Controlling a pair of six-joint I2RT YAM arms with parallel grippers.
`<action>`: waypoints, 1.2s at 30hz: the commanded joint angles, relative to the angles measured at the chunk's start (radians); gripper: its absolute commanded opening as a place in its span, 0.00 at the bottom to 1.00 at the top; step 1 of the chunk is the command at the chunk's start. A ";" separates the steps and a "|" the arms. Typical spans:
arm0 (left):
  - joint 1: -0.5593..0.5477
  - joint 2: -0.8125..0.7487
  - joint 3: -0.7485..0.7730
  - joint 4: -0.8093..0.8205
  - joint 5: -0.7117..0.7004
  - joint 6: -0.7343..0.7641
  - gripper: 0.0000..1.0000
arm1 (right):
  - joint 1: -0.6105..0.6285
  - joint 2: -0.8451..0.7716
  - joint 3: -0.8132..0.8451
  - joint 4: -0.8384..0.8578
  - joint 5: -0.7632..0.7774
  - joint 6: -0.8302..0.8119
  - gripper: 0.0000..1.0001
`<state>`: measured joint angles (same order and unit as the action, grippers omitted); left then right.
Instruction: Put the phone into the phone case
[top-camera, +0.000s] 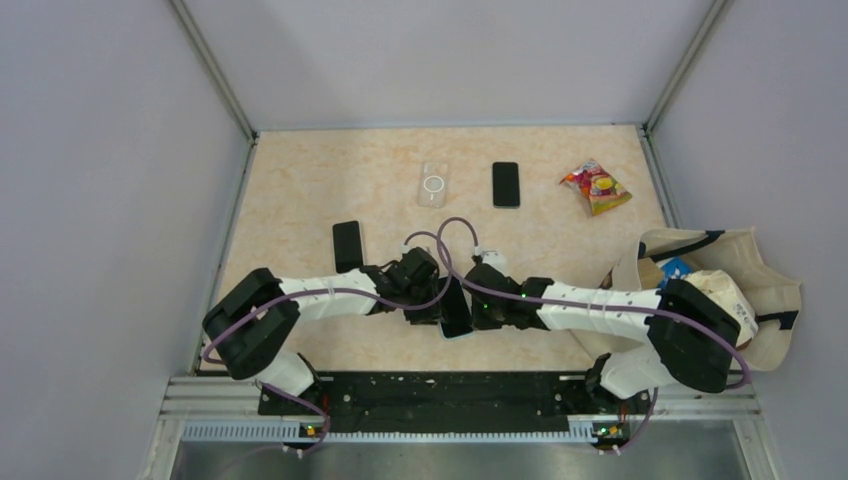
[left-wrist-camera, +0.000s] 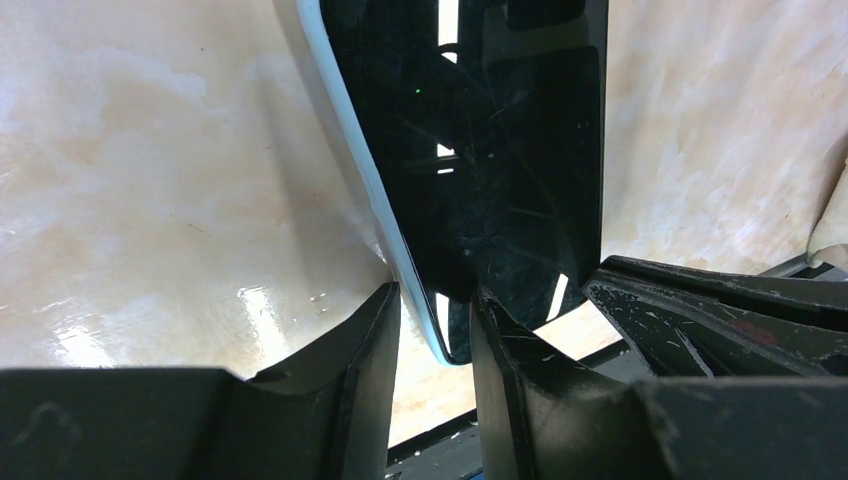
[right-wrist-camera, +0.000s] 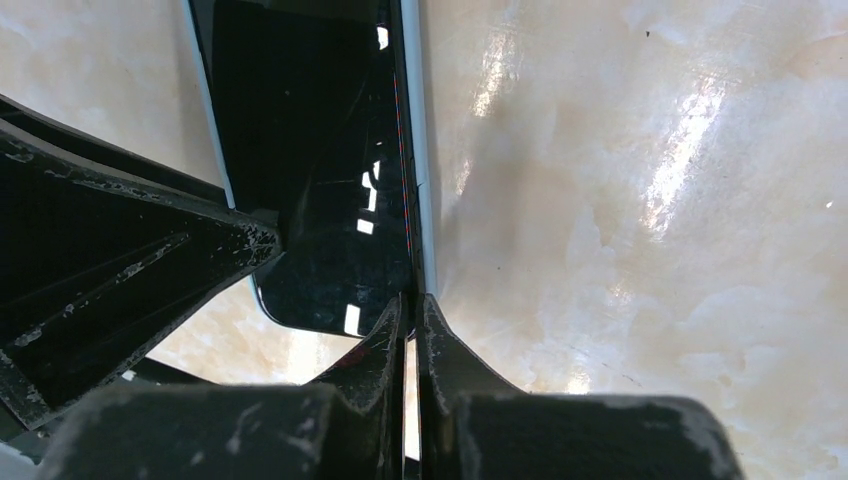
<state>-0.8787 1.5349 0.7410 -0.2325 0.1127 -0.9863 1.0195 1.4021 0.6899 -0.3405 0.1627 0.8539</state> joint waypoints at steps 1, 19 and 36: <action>-0.006 0.019 0.017 0.008 -0.017 0.001 0.37 | 0.076 0.157 -0.052 0.051 -0.040 0.055 0.00; -0.005 0.009 0.038 -0.030 -0.042 0.019 0.38 | 0.123 0.274 -0.115 0.048 0.014 0.112 0.00; -0.003 0.025 0.040 -0.021 -0.036 0.021 0.38 | 0.144 0.023 -0.129 -0.066 -0.012 0.118 0.14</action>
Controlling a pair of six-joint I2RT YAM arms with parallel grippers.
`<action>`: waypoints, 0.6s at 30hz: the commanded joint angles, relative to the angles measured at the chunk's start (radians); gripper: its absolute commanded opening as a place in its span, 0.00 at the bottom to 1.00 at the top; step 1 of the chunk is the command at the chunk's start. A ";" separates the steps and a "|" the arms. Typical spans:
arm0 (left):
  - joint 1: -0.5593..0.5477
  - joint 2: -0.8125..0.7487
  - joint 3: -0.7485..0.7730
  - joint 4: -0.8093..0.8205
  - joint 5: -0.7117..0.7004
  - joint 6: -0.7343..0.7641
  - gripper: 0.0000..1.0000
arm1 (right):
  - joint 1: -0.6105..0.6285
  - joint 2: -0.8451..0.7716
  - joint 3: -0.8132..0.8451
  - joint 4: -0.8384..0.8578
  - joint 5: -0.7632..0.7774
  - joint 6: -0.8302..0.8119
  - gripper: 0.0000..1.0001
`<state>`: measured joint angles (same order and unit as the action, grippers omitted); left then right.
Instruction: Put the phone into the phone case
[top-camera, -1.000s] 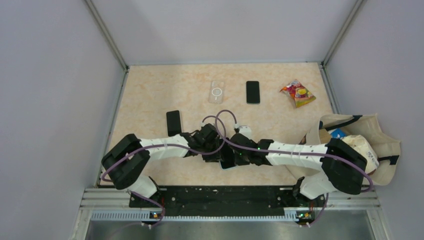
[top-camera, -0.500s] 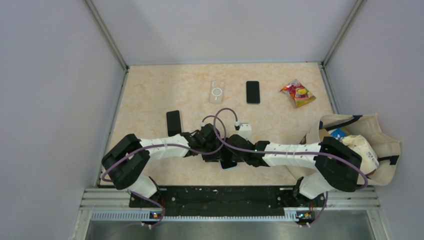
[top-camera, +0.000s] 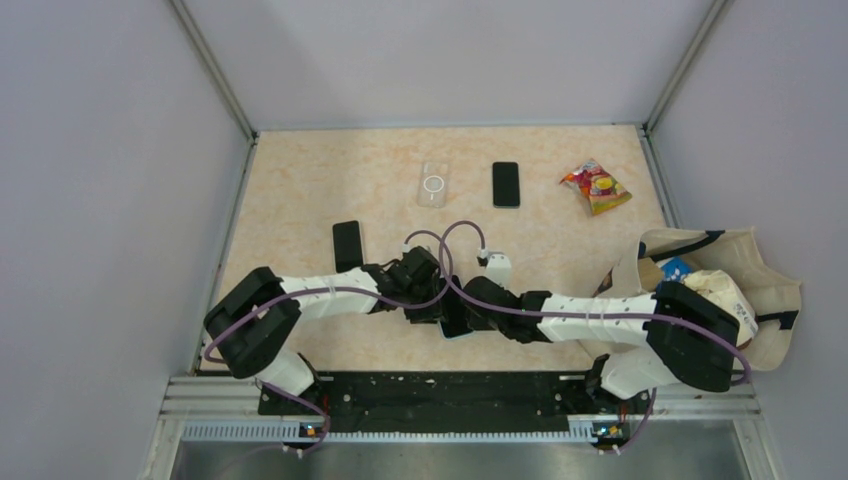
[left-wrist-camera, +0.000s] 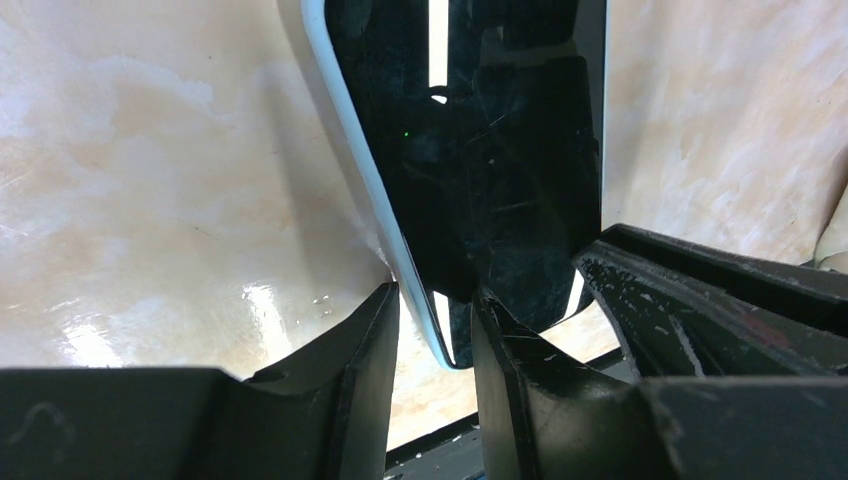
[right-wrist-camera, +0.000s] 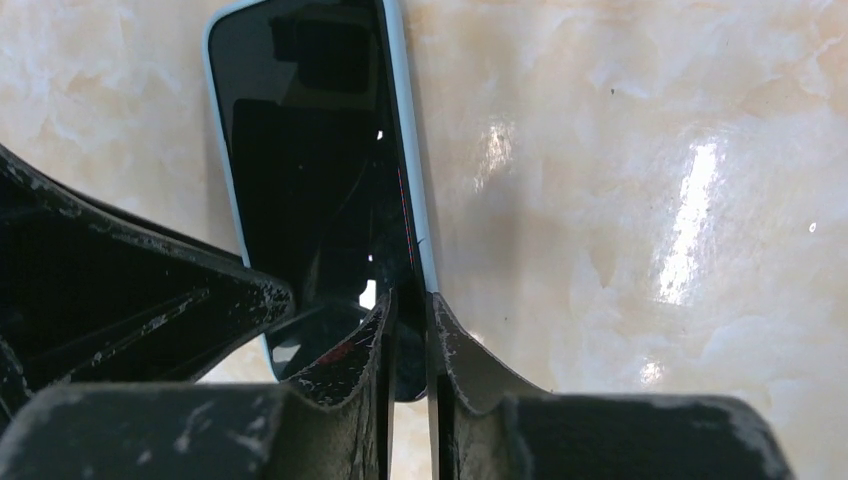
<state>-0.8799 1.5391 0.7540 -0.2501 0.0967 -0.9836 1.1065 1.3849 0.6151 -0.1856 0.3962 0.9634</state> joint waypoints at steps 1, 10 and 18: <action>-0.002 0.022 0.028 -0.002 -0.019 0.017 0.38 | 0.056 0.043 -0.051 -0.220 -0.249 0.007 0.14; -0.002 0.006 0.023 -0.012 -0.027 0.017 0.38 | 0.033 0.034 -0.071 -0.215 -0.271 0.004 0.15; -0.002 -0.002 0.016 -0.008 -0.029 0.011 0.38 | -0.049 -0.049 -0.111 -0.206 -0.336 -0.033 0.14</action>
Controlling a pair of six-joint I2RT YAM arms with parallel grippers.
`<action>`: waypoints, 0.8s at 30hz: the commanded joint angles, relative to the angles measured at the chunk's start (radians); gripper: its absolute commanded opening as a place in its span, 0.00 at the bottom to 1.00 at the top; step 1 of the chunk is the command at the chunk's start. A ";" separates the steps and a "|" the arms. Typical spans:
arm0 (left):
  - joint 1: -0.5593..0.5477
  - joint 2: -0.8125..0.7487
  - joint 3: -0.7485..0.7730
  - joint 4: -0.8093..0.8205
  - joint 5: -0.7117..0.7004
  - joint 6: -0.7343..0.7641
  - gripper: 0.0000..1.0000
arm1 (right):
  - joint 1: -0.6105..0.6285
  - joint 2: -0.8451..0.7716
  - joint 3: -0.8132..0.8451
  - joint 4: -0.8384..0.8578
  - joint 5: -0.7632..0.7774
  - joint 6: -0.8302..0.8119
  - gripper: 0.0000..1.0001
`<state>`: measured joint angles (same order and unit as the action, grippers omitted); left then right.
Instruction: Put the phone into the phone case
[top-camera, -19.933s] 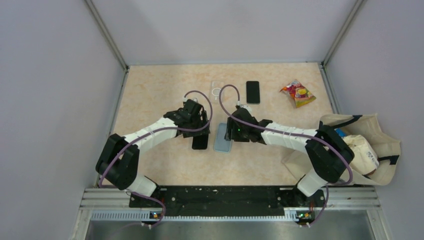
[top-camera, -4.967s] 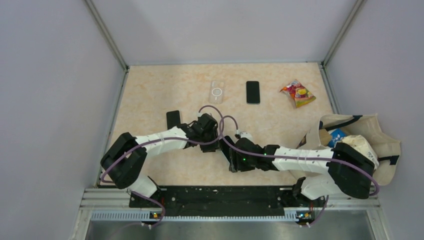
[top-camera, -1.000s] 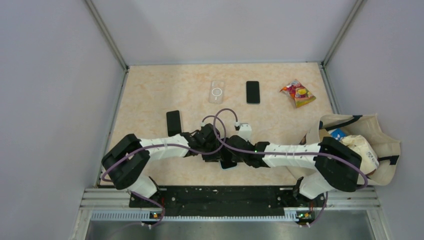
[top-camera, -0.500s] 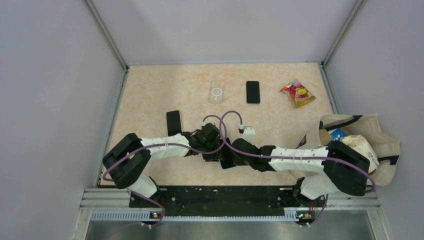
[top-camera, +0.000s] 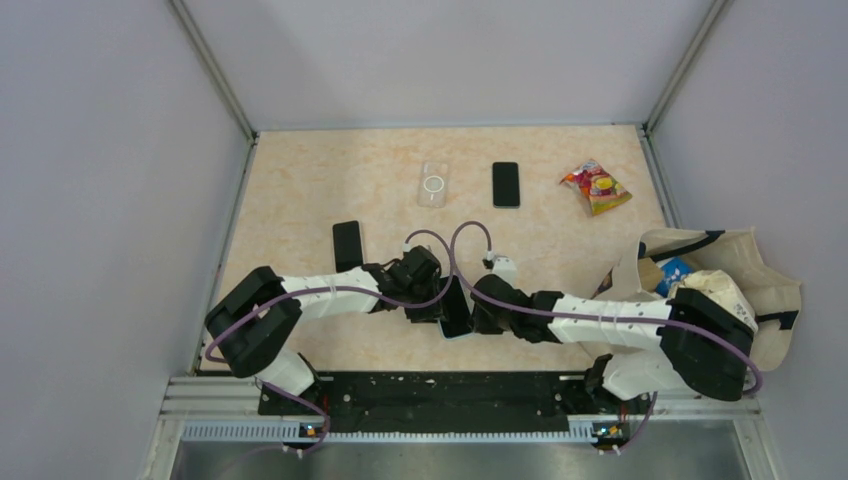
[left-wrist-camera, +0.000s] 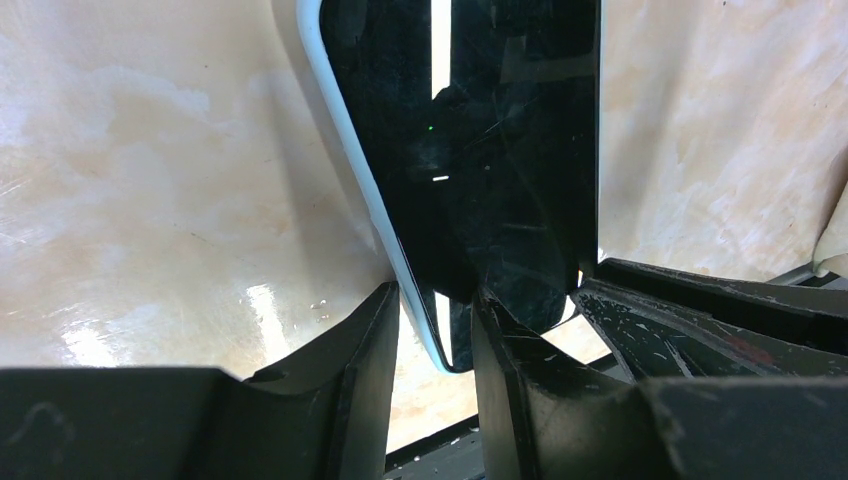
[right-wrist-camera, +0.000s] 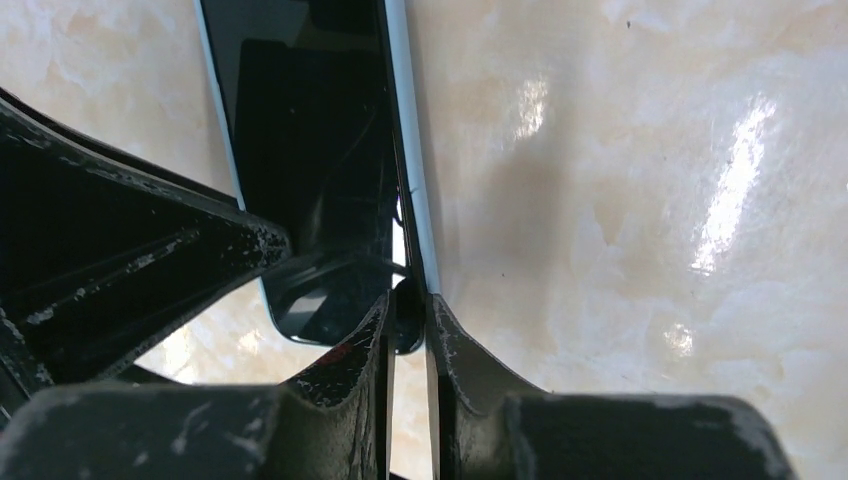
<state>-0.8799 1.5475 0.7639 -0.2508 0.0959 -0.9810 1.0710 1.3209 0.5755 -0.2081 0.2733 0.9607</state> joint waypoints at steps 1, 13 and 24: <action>-0.002 -0.011 0.006 -0.007 -0.028 0.008 0.38 | -0.022 0.011 -0.074 -0.182 -0.218 -0.035 0.13; -0.002 -0.013 0.002 -0.006 -0.027 0.009 0.38 | -0.040 0.129 -0.054 -0.165 -0.245 -0.080 0.00; -0.002 -0.008 -0.004 0.002 -0.023 0.012 0.38 | -0.051 0.323 -0.008 -0.183 -0.270 -0.156 0.00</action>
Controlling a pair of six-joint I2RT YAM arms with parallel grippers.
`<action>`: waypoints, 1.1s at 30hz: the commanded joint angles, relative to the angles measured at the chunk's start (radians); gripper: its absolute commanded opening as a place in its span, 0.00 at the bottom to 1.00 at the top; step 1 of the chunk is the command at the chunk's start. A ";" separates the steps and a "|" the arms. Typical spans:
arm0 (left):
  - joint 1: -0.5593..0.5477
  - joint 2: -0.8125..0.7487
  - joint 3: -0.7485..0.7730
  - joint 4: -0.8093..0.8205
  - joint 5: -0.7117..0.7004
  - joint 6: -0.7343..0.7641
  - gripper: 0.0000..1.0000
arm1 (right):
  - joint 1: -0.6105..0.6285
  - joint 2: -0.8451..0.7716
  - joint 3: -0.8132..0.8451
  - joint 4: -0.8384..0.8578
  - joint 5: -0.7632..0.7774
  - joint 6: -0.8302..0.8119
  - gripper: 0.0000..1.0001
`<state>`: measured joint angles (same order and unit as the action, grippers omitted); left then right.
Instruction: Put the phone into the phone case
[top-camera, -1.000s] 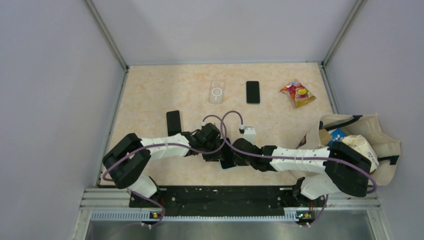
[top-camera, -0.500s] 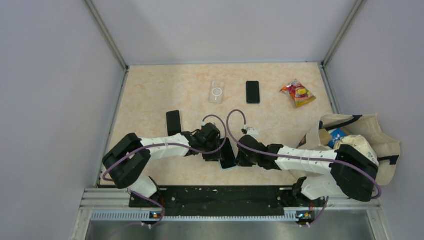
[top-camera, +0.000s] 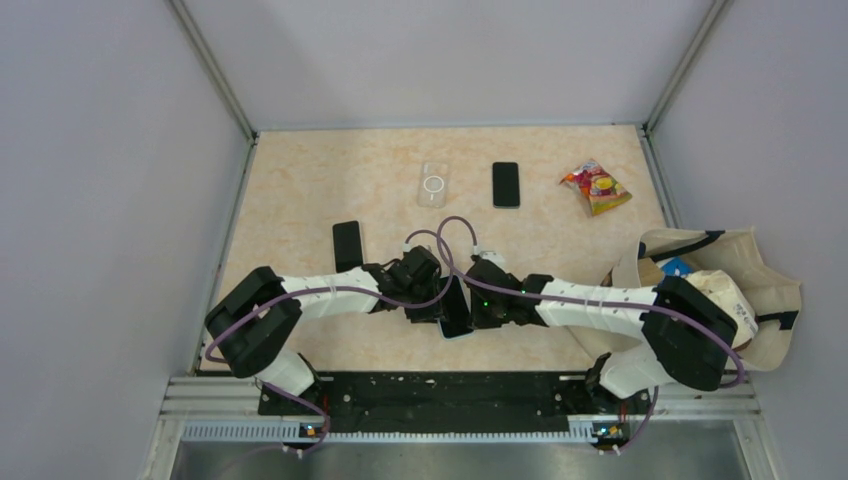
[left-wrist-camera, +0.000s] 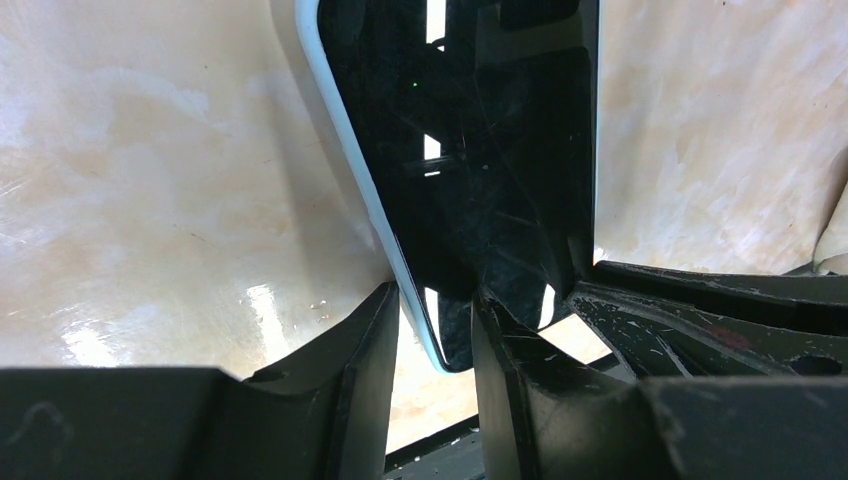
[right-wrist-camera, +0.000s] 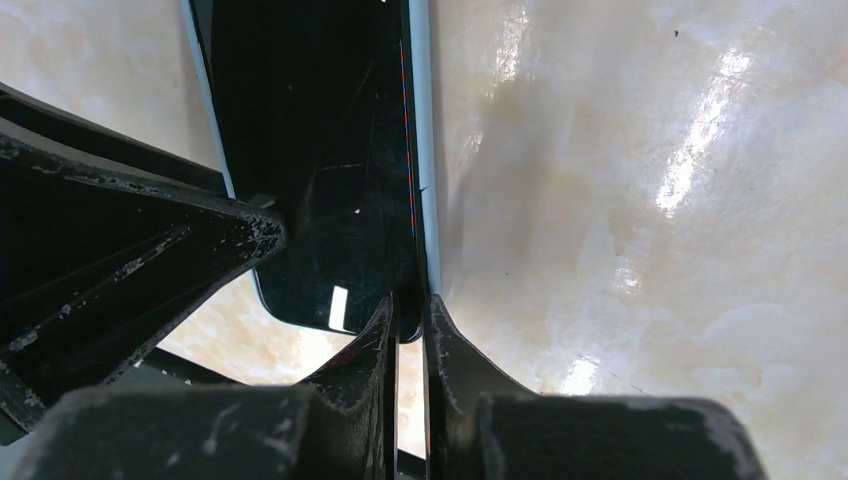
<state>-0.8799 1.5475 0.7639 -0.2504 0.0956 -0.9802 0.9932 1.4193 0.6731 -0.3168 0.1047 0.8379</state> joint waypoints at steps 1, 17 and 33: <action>-0.002 -0.007 -0.005 0.002 -0.022 0.012 0.38 | 0.026 0.240 -0.110 -0.067 -0.099 -0.031 0.00; -0.001 0.021 0.002 0.033 -0.002 0.017 0.39 | 0.115 0.379 -0.108 -0.072 0.065 0.110 0.00; 0.017 0.008 -0.007 0.024 -0.009 0.045 0.39 | 0.080 0.146 0.014 -0.204 0.128 0.081 0.11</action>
<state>-0.8707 1.5520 0.7639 -0.2398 0.1154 -0.9627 1.1198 1.5208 0.7879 -0.4648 0.3717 0.9451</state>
